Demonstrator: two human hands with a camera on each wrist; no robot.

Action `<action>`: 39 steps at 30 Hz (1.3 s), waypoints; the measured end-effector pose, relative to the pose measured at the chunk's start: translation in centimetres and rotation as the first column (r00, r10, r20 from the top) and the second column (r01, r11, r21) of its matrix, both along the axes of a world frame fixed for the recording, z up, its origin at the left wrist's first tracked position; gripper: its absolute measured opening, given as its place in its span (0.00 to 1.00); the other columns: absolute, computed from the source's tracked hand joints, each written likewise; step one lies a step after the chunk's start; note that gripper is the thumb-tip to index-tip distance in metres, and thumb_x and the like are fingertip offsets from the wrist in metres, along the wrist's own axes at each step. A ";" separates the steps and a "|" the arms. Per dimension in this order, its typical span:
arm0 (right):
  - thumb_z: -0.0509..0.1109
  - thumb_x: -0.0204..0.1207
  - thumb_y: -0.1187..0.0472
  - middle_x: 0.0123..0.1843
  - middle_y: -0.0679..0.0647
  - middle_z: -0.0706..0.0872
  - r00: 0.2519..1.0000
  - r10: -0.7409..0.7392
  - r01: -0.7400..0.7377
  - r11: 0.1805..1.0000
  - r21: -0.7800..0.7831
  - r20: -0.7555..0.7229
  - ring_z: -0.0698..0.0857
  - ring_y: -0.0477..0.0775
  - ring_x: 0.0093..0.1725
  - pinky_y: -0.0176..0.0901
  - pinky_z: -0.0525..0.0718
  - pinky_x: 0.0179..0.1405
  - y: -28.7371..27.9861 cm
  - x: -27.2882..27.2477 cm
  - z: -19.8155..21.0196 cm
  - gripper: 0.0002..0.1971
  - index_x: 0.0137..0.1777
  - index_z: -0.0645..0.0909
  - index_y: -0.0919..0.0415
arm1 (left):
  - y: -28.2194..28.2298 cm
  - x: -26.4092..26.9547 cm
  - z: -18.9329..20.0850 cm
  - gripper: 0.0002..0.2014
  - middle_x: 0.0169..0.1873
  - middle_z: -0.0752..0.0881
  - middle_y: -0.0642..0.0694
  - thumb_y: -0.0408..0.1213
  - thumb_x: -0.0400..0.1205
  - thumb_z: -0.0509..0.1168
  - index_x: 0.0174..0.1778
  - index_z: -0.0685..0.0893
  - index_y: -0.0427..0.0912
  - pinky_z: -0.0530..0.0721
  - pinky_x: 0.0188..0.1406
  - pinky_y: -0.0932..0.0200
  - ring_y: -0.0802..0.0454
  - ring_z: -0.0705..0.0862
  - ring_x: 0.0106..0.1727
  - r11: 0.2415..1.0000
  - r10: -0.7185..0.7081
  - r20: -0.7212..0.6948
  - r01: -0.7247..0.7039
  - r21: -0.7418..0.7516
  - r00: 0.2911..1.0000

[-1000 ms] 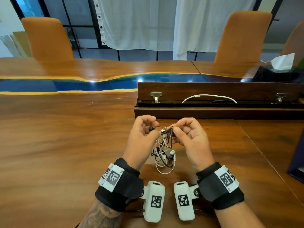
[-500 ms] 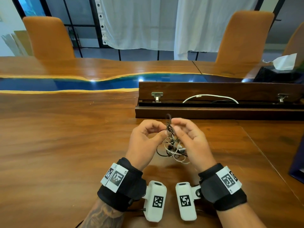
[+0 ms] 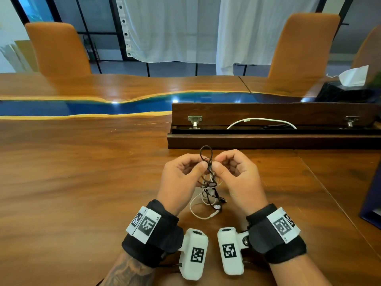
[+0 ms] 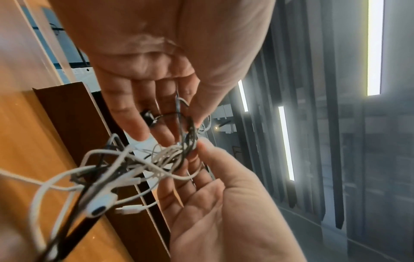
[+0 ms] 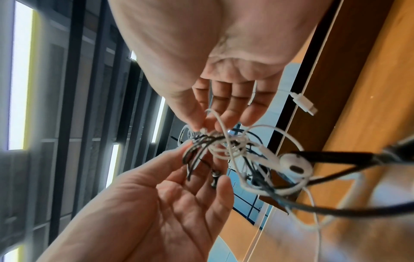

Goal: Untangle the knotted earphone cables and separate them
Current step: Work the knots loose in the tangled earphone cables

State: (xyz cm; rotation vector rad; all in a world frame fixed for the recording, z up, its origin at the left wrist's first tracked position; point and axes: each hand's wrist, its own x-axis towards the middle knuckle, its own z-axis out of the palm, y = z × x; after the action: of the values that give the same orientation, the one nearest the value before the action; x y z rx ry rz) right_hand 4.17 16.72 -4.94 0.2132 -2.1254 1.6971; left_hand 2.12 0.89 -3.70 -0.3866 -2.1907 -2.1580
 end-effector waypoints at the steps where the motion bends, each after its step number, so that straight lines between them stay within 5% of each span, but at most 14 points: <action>1: 0.73 0.81 0.66 0.46 0.44 0.88 1.000 -0.006 0.006 1.000 -0.007 0.003 0.88 0.47 0.48 0.39 0.88 0.48 0.0 0.0 0.0 0.07 0.52 0.84 0.52 | -0.1 -0.2 -0.2 0.07 0.41 0.93 0.49 0.30 0.84 0.69 0.52 0.91 0.43 0.88 0.38 0.61 0.56 0.90 0.44 1.000 0.016 -0.008 -0.016 -0.011 1.000; 4: 0.72 0.80 0.63 0.51 0.48 0.87 0.997 -0.065 0.065 0.998 0.006 -0.039 0.86 0.47 0.52 0.41 0.87 0.50 0.0 -0.1 0.1 0.06 0.52 0.84 0.50 | -0.2 -0.5 -0.5 0.07 0.46 0.92 0.51 0.31 0.82 0.71 0.50 0.92 0.46 0.88 0.50 0.57 0.56 0.88 0.49 0.997 0.057 -0.060 -0.060 -0.049 0.997; 7: 0.74 0.74 0.48 0.56 0.47 0.82 0.998 -0.053 0.054 0.998 0.045 -0.031 0.83 0.46 0.55 0.42 0.86 0.47 -0.2 0.1 0.2 0.06 0.49 0.86 0.45 | -0.2 -0.3 -0.4 0.07 0.45 0.92 0.53 0.32 0.82 0.72 0.51 0.93 0.47 0.85 0.51 0.64 0.60 0.87 0.49 0.992 0.051 -0.130 -0.066 -0.110 0.990; 10: 0.77 0.78 0.57 0.57 0.44 0.82 0.997 -0.074 0.073 0.995 0.073 0.007 0.83 0.45 0.56 0.48 0.87 0.48 -0.1 -0.1 0.1 0.05 0.47 0.87 0.44 | 0.1 -0.1 -0.4 0.08 0.43 0.92 0.56 0.33 0.81 0.73 0.47 0.92 0.53 0.84 0.46 0.67 0.61 0.87 0.47 0.983 0.057 -0.180 -0.087 -0.164 0.982; 15: 0.77 0.79 0.59 0.55 0.42 0.81 0.996 -0.090 0.090 0.991 0.102 0.001 0.82 0.42 0.53 0.30 0.79 0.43 -0.2 -0.2 -0.1 0.07 0.41 0.85 0.46 | 0.4 -0.1 -0.6 0.06 0.41 0.91 0.53 0.31 0.81 0.73 0.46 0.92 0.47 0.85 0.44 0.66 0.59 0.87 0.44 0.980 0.122 -0.152 -0.143 -0.138 0.981; 20: 0.76 0.79 0.57 0.53 0.44 0.83 0.995 -0.098 0.095 0.986 0.135 0.009 0.82 0.39 0.53 0.24 0.77 0.44 -0.2 -0.2 0.0 0.08 0.38 0.84 0.47 | 0.1 -0.1 -0.4 0.04 0.41 0.89 0.53 0.32 0.80 0.73 0.43 0.90 0.46 0.80 0.42 0.71 0.60 0.85 0.44 0.969 0.107 -0.216 -0.150 -0.195 0.971; 25: 0.74 0.80 0.57 0.53 0.42 0.84 0.998 -0.043 0.039 0.995 0.090 0.040 0.84 0.45 0.54 0.40 0.85 0.47 -0.3 -0.2 -0.2 0.04 0.43 0.88 0.53 | 0.0 0.0 -0.3 0.04 0.39 0.88 0.56 0.39 0.84 0.71 0.44 0.90 0.48 0.83 0.43 0.60 0.57 0.85 0.45 0.950 0.093 -0.288 -0.171 -0.260 0.953; 31: 0.77 0.79 0.59 0.51 0.45 0.83 0.991 -0.133 0.131 0.981 0.144 0.009 0.81 0.44 0.46 0.27 0.78 0.41 -0.3 -0.3 -0.5 0.06 0.48 0.84 0.47 | 0.0 0.0 -0.2 0.06 0.37 0.84 0.53 0.36 0.85 0.69 0.42 0.88 0.44 0.75 0.39 0.74 0.61 0.80 0.40 0.944 0.122 -0.272 -0.196 -0.266 0.955; 35: 0.78 0.74 0.49 0.52 0.46 0.78 0.988 -0.153 0.151 0.984 0.093 0.022 0.79 0.44 0.46 0.29 0.78 0.40 -0.2 -0.2 0.0 0.12 0.50 0.77 0.42 | -0.1 0.0 0.0 0.07 0.30 0.83 0.59 0.34 0.86 0.68 0.43 0.88 0.44 0.75 0.35 0.73 0.65 0.79 0.33 0.975 0.054 -0.188 -0.092 -0.202 0.981; 37: 0.72 0.74 0.41 0.55 0.45 0.81 0.990 -0.142 0.141 0.989 0.033 0.018 0.81 0.43 0.50 0.28 0.79 0.44 -0.1 -0.1 0.3 0.10 0.51 0.80 0.41 | 0.0 0.2 0.1 0.06 0.33 0.86 0.58 0.34 0.86 0.68 0.45 0.89 0.45 0.77 0.38 0.74 0.65 0.82 0.37 0.972 0.031 -0.191 -0.074 -0.222 0.981; 39: 0.69 0.82 0.44 0.52 0.43 0.86 0.995 -0.093 0.093 0.996 0.005 0.025 0.83 0.42 0.53 0.30 0.80 0.47 0.0 -0.1 0.5 0.07 0.52 0.84 0.44 | 0.0 0.3 0.0 0.06 0.38 0.88 0.57 0.32 0.85 0.69 0.47 0.89 0.47 0.79 0.42 0.73 0.65 0.83 0.40 0.973 0.023 -0.182 -0.064 -0.223 0.983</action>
State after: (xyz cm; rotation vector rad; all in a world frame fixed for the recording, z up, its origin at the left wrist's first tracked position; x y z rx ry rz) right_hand 4.06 16.71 -4.45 0.0929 -2.1221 1.6512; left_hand 2.39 0.85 -3.67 -0.5148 -2.3252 -1.7773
